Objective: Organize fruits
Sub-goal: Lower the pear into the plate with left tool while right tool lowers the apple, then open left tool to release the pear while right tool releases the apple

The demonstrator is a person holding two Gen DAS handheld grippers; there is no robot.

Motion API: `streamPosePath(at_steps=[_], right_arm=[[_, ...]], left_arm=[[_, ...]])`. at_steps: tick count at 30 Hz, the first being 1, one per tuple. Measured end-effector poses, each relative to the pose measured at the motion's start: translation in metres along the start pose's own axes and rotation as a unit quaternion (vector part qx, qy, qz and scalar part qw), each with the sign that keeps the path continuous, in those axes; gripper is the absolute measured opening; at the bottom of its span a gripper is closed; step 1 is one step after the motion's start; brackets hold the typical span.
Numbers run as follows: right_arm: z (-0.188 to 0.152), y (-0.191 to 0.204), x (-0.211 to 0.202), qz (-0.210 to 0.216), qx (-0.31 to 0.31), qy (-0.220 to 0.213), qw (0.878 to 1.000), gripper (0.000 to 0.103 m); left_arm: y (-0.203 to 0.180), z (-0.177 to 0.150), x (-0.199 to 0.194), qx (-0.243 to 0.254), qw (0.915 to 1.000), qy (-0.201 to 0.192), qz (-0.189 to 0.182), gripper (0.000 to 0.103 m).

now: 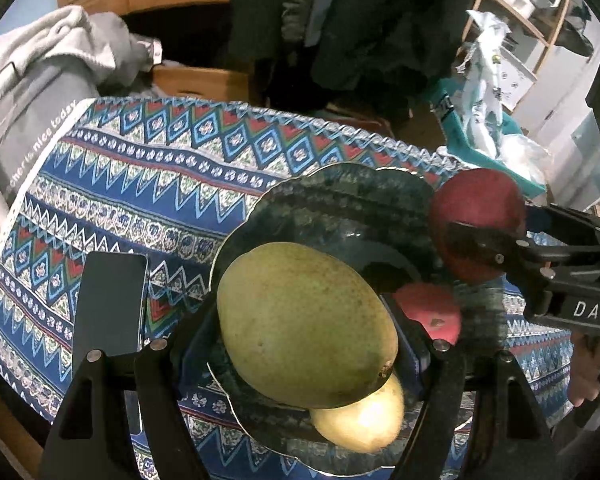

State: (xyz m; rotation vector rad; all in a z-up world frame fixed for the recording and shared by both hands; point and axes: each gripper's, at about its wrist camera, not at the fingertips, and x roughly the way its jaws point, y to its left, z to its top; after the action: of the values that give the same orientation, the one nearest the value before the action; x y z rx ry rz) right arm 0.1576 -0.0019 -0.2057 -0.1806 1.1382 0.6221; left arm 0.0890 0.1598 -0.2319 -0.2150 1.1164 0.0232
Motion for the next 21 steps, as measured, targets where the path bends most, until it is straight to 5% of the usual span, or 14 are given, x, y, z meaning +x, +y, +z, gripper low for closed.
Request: streamPosePath(at_steps=[21], right_arm=[[-0.002,-0.015,0.033,0.004,0.013,0.036,0.999,0.076]], left_arm=[[0.007,-0.011,0.036,-0.016,0.9977,0.065,0.009,0.077]])
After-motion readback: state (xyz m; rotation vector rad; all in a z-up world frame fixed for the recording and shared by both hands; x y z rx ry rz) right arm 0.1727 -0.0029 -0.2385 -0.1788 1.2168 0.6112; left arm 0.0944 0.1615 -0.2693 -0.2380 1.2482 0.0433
